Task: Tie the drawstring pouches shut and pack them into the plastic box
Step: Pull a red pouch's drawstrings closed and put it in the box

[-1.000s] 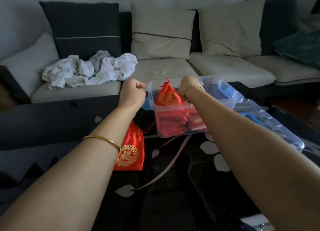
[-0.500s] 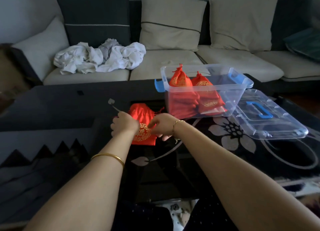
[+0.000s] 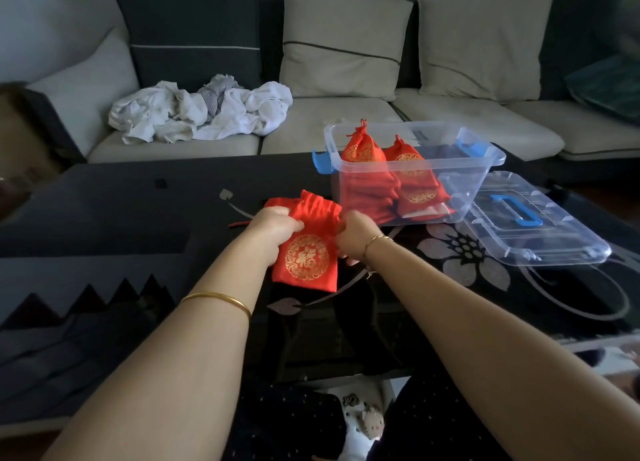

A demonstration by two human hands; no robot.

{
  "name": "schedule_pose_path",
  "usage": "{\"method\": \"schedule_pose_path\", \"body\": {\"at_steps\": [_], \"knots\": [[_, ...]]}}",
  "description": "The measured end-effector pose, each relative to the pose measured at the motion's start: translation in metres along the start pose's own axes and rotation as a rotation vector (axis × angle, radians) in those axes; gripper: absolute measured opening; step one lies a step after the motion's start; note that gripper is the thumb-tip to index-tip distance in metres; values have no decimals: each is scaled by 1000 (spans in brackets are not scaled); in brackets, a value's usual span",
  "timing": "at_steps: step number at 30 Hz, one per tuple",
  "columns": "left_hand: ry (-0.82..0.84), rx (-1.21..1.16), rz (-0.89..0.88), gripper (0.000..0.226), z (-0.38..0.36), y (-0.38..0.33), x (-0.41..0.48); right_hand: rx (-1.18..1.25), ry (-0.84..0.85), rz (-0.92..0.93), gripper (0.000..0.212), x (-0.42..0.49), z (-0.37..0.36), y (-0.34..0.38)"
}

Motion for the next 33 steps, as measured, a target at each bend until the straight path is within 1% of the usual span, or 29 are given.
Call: {"method": "schedule_pose_path", "body": {"at_steps": [2, 5, 7, 9, 12, 16, 21, 25, 28, 31, 33], "knots": [[56, -6, 13, 14, -5, -5, -6, 192, -118, -80, 30, 1, 12, -11], [110, 4, 6, 18, -15, -7, -13, 415, -165, -118, 44, -5, 27, -27], [127, -13, -2, 21, -20, -8, -15, 501, -137, -84, 41, -9, 34, -30], [131, -37, -11, 23, -23, -10, -17, 559, -99, -57, 32, -13, 38, -32], [125, -49, -39, 26, -27, -13, -16, 562, -58, -57, 21, -22, 48, -34], [101, -100, -49, 26, -29, -12, -13, 501, -84, -35, 23, -27, 58, -40], [122, -173, -21, 27, -32, -12, -16, 484, -94, -36, 21, -25, 57, -41], [140, -332, 22, 25, -31, -17, -22, 585, -128, 13, 18, -23, 56, -37], [140, -501, 59, 23, -29, -18, -23, 545, -185, 43, 14, -22, 56, -36], [81, -578, 80, 15, -27, -19, -21, 475, -244, 65, 11, -21, 58, -38], [12, -575, 76, 20, -24, -18, -20, 460, -250, 73, 13, -21, 59, -39]]}}
Point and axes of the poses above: each hand's wrist, its own x-axis towards the middle knuckle, its own z-axis out of the back of the hand, y = z × x, the point moved 1 cm from there along x, towards the middle knuckle, and after that the axes turned 3 degrees about -z, right-handed, at the moved point
